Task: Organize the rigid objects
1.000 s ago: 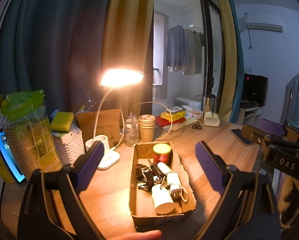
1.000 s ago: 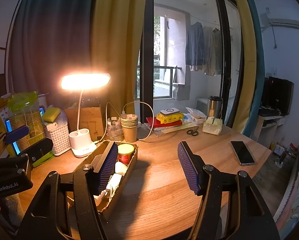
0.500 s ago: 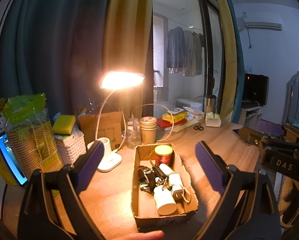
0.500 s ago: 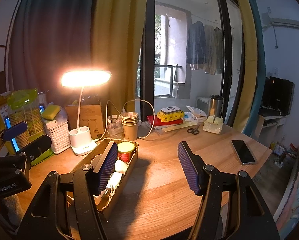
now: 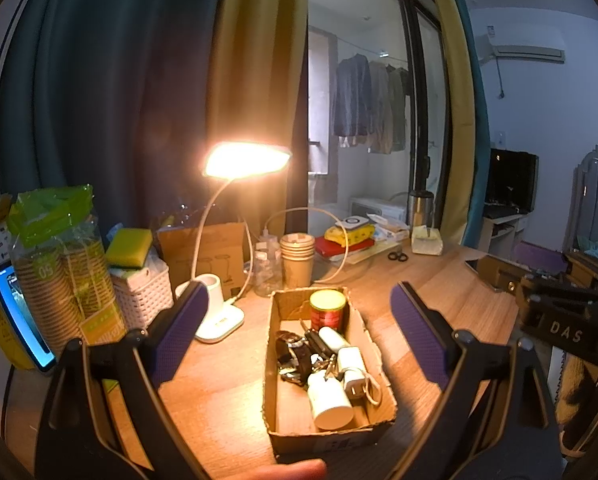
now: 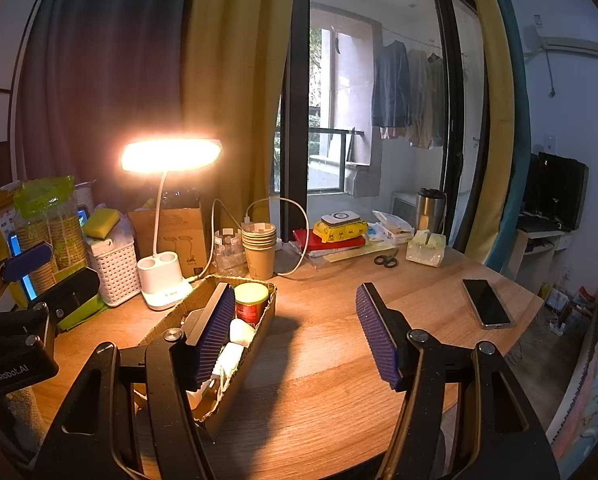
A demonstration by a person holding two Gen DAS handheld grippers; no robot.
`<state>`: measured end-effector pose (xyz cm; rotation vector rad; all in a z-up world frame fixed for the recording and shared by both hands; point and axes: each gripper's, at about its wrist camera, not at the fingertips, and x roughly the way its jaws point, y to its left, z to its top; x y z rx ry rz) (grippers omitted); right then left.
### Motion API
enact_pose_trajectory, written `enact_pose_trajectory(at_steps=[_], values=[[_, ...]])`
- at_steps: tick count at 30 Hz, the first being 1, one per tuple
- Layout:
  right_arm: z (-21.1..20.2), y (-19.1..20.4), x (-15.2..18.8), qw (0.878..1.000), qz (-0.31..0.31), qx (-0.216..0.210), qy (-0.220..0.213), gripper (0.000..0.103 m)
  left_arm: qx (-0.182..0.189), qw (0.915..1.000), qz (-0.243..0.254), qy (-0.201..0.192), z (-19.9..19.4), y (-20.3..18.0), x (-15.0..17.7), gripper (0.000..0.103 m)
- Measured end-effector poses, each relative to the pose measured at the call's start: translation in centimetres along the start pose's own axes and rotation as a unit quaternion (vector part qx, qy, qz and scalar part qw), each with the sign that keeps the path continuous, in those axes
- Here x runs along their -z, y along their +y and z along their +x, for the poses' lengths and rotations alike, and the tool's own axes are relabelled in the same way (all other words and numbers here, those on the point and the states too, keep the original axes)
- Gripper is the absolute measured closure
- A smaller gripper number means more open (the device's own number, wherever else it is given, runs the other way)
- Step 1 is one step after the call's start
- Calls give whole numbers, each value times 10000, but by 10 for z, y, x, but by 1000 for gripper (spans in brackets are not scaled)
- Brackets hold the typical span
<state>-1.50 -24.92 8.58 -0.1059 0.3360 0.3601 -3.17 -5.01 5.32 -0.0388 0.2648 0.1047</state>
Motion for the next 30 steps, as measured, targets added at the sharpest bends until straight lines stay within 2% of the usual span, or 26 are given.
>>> enact_pose_trajectory(at_steps=[30], values=[[1, 0, 1, 10000, 3, -2, 8, 36, 55, 10000, 6, 21, 2, 0, -1, 9]])
